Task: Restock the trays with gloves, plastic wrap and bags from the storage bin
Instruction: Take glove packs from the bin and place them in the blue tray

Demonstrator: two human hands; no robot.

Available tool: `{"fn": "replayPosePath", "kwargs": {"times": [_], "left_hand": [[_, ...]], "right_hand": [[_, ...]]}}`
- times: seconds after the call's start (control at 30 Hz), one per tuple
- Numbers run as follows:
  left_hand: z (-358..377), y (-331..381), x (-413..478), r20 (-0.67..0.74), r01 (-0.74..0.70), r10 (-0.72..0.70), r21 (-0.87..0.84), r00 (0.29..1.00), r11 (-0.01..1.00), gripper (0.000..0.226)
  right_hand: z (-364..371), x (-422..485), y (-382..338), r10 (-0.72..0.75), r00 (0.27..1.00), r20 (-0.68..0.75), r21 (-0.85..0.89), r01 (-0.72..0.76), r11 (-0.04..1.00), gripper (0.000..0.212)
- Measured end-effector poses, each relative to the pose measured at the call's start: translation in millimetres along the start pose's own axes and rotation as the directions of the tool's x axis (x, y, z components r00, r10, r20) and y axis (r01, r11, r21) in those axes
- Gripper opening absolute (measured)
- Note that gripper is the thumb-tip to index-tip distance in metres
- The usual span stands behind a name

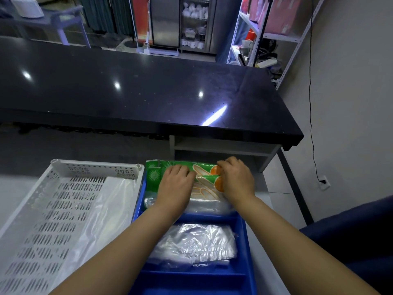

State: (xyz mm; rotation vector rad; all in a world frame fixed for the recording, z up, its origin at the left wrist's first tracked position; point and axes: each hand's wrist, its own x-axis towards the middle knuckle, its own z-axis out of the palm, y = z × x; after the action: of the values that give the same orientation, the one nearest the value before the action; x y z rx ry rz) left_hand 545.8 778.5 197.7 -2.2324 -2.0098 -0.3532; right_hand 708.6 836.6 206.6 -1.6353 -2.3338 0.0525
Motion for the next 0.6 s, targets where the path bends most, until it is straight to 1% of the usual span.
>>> {"fn": "replayPosePath", "kwargs": {"times": [0.1,0.13,0.27,0.3,0.37,0.4,0.43,0.5,0.57,0.6], "left_hand": [[4,-1,-3,-0.071,-0.027,0.026,-0.001,0.997,1.0,0.035],[6,-2,-5,-0.097,-0.041,0.04,-0.008,0.994,0.999,0.034],[8,-3,-3,-0.112,-0.046,0.043,-0.023,0.993,0.999,0.035],[8,-4,-2,-0.123,-0.045,0.039,-0.05,0.992,0.998,0.035],[9,-10,3,-0.157,-0.053,0.037,-0.104,0.987,0.993,0.038],[9,-14,5,-0.144,-0.056,0.041,-0.105,0.989,0.993,0.042],[9,-18,6,-0.106,-0.054,0.044,-0.086,0.993,0.995,0.048],[11,-30,9,0.017,-0.026,0.027,-0.042,0.999,0.999,0.061],[13,-39,11,0.118,0.005,-0.001,-0.029,0.993,1.0,0.067],[15,-41,11,0.137,0.004,0.0,-0.026,0.991,1.0,0.067]], "right_hand": [[2,-1,6,0.013,0.996,-0.092,0.086,-0.005,0.996,0.036],[3,-2,8,0.012,0.995,-0.103,0.106,-0.001,0.994,0.032],[4,-3,18,0.004,0.998,-0.056,0.17,0.005,0.985,0.026],[6,-3,19,0.015,0.999,-0.04,0.202,-0.007,0.979,0.024],[4,-5,18,0.086,0.995,-0.045,0.312,-0.068,0.948,0.02],[2,-8,18,0.101,0.992,-0.078,0.343,-0.068,0.937,0.02],[1,-11,17,0.079,0.989,-0.127,0.341,-0.032,0.94,0.021],[1,-20,14,-0.017,0.981,-0.193,0.249,0.066,0.966,0.024],[1,-27,12,-0.048,0.987,-0.151,0.179,0.075,0.981,0.023],[1,-30,11,-0.047,0.992,-0.12,0.148,0.065,0.987,0.024]]}}
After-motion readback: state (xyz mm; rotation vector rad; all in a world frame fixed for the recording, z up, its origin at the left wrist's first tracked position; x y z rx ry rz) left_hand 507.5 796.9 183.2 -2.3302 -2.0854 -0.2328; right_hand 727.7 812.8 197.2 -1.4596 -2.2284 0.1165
